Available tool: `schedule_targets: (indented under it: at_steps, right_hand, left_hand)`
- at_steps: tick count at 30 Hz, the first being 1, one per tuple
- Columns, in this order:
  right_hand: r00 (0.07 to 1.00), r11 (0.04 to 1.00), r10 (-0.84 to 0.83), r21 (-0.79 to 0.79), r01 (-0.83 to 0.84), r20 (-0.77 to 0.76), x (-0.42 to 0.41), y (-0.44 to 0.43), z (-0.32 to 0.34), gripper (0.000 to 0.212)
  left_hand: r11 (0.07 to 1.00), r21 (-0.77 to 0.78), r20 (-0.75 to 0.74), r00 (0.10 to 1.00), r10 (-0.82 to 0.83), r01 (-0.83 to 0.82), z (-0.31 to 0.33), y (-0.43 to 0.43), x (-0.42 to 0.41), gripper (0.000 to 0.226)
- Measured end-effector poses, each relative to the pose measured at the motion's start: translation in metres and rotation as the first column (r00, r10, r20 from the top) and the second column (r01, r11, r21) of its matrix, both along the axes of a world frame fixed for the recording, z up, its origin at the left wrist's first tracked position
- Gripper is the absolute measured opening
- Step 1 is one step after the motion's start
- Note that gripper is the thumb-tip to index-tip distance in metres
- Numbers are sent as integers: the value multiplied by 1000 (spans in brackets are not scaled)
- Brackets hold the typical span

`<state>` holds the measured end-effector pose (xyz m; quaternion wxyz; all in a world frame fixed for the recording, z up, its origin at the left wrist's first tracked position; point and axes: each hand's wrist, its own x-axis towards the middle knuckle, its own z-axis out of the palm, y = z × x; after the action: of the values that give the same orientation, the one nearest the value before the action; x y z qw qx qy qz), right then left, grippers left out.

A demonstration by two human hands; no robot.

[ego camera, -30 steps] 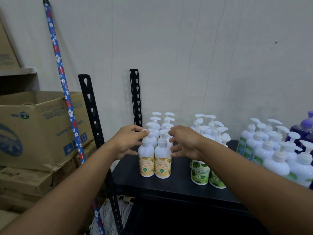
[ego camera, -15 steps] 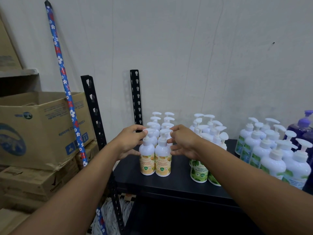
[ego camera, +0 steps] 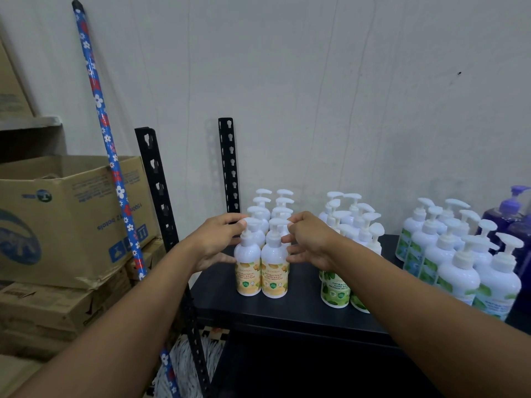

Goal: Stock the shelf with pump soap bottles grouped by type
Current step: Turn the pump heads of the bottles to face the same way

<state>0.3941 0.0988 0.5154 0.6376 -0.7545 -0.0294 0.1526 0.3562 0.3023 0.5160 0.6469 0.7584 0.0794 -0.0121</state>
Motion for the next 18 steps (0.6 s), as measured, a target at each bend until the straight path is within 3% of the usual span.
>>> schedule_targets:
  at_steps: [5,9,13,18]
  right_hand:
    - [999,1000,17,3,-17,31,-8,-3,4,42]
    - [992,998,51,-53,-44,120,-24,-17,15,48]
    - [980,997,61,-60,-50,190,-51,-47,38,33]
    - [951,1000,-17,2,17,310,-69,-99,60,17]
  left_hand:
    - [996,54,55,996,71,-74,-2,-8,-7,22]
    - [964,188,154,975,160,-187,8,-15,-13,49]
    - [941,206,331,924,191,-268,34,-35,-26,35]
    - [957,215,422,902,91,-196,59,-82,-44,17]
